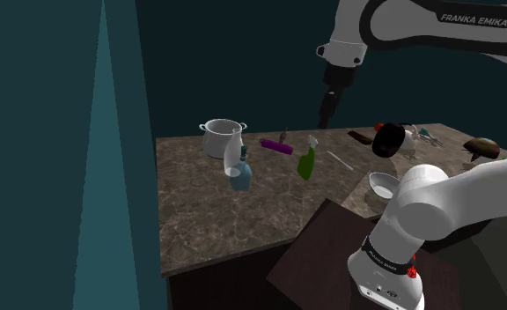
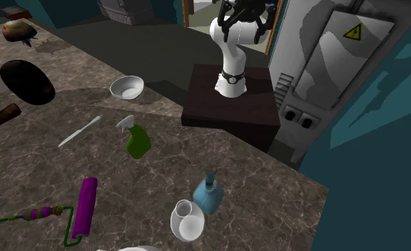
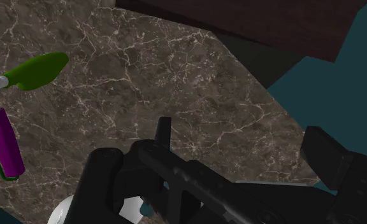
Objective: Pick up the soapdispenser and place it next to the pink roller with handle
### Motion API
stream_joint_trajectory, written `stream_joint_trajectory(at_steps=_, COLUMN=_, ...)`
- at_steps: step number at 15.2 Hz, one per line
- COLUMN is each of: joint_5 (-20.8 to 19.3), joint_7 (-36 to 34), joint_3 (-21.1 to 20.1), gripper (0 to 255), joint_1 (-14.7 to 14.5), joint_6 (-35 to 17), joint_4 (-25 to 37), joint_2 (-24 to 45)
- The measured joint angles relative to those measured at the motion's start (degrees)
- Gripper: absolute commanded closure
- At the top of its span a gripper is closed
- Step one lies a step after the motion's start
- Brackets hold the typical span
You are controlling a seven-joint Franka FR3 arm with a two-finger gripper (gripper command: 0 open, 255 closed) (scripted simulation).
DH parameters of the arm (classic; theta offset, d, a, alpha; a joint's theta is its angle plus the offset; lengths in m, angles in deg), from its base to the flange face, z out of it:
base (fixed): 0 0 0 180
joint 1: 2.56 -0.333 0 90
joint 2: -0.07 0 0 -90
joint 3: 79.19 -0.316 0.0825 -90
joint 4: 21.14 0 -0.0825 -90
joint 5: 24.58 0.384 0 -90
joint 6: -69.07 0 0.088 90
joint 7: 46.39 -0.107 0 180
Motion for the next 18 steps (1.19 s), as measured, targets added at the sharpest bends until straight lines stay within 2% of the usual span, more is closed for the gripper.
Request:
stream_joint_trajectory(at_steps=2, joint_5=0.0, joint_7=0.1, joint_3=0.2, gripper=0, joint_1=0.1, joint_6=-0.7, joint_4=0.0, joint_2=0.7)
stream_joint_trajectory(at_steps=4, joint_5=-0.1, joint_7=0.1, joint_3=0.6, gripper=0, joint_1=0.2, joint_6=-3.5, joint_4=-0.1, joint_2=3.7)
stream_joint_trajectory(at_steps=11, joint_5=0.1, joint_7=0.8, joint_3=2.5, gripper=0, joint_1=0.9, joint_6=-14.5, joint_4=2.0, joint_2=17.2)
stream_joint_trajectory(at_steps=18, joint_5=1.0, joint_7=2.5, joint_3=4.5, gripper=0, joint_1=1.5, joint_6=-22.9, joint_4=8.3, joint_2=32.4)
